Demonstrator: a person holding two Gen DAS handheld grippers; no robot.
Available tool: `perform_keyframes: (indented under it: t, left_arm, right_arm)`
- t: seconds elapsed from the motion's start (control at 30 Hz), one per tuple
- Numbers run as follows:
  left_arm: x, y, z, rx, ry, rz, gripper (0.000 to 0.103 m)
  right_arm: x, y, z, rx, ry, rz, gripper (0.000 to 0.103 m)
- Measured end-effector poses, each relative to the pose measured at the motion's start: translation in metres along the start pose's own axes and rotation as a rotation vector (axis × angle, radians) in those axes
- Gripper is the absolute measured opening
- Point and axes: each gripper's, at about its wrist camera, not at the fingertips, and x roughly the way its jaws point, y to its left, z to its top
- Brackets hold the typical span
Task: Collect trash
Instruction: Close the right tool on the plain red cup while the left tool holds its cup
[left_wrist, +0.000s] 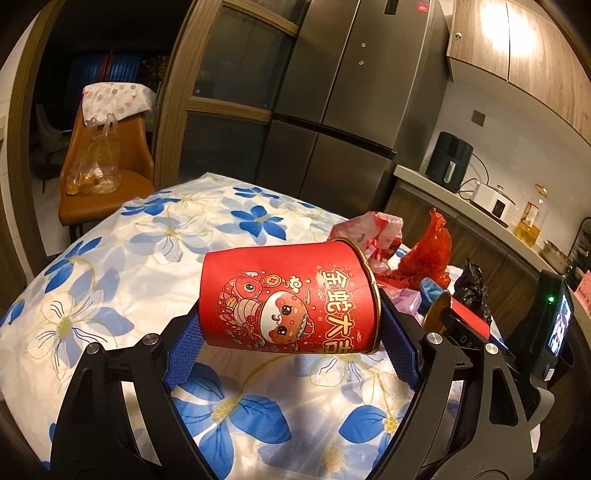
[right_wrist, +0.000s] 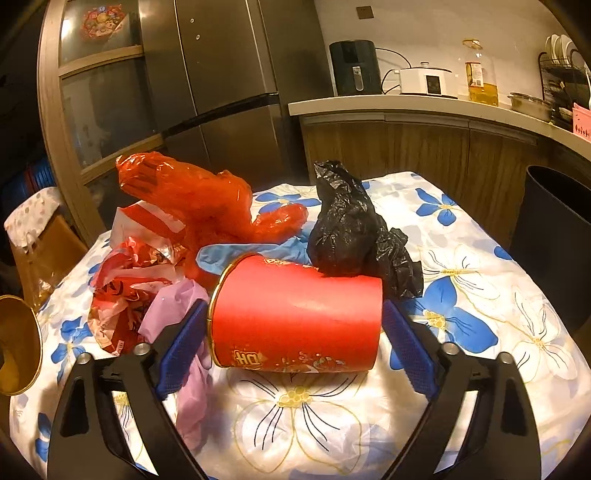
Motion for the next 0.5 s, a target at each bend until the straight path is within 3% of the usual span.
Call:
perform_keyframes:
  t: [0.5]
  left_arm:
    - [-0.010, -0.019, -0.001, 0.033, -0.017, -0.014, 0.083]
  right_arm:
    - [-0.047, -0.021, -0.007, 0.005, -0.045, 0.057, 0.082]
